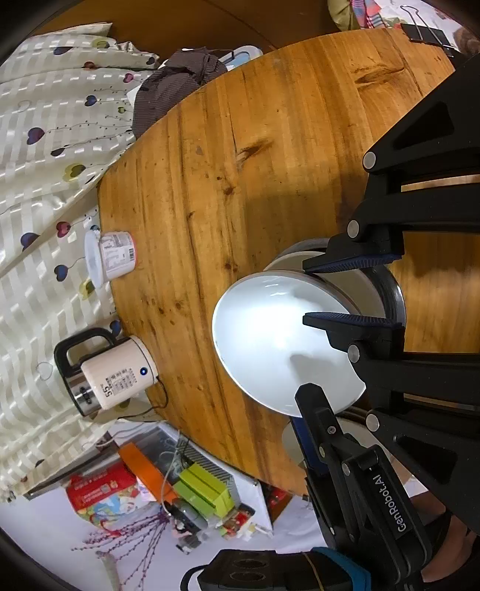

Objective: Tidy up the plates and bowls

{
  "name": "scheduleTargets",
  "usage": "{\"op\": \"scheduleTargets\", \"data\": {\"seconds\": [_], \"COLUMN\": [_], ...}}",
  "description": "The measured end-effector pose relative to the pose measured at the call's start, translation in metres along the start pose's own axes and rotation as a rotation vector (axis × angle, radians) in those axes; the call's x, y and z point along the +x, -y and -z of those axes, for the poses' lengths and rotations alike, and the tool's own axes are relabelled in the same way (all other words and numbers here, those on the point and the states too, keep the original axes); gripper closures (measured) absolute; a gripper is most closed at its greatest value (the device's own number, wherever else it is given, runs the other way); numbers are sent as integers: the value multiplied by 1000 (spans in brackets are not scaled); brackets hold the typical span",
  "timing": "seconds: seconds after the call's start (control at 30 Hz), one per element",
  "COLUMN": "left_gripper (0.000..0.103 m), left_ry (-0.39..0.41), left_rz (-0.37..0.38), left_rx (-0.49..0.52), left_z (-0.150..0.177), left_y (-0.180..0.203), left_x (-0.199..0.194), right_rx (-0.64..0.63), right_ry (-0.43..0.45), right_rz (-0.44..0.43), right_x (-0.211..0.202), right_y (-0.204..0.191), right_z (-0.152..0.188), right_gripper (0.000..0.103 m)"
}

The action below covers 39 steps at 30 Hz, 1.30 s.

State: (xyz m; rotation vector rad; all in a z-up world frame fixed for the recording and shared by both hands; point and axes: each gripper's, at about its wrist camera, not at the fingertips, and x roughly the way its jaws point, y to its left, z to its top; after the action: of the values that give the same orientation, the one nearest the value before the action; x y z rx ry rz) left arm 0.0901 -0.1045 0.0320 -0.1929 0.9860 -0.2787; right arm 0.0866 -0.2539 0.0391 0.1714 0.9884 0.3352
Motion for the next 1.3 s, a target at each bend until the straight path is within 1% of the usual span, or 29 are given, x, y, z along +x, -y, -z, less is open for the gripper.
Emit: {"op": "scheduleTargets", "data": {"seconds": [0.6, 1.03, 1.3], "left_gripper": [71, 71, 71], "left_ry": [-41, -45, -27], "left_rz": [-16, -2, 13], "left_rx": [6, -4, -9], "left_z": [4, 5, 5], "left_y": [2, 0, -2], "left_x": [15, 16, 10], "right_rx": [-24, -29, -27], "right_ry": [-30, -32, -27], "right_rz": [34, 37, 29], "right_x": [9, 10, 10], "right_y": [3, 2, 1], "right_z": [4, 4, 4], "right_gripper": [80, 78, 76]}}
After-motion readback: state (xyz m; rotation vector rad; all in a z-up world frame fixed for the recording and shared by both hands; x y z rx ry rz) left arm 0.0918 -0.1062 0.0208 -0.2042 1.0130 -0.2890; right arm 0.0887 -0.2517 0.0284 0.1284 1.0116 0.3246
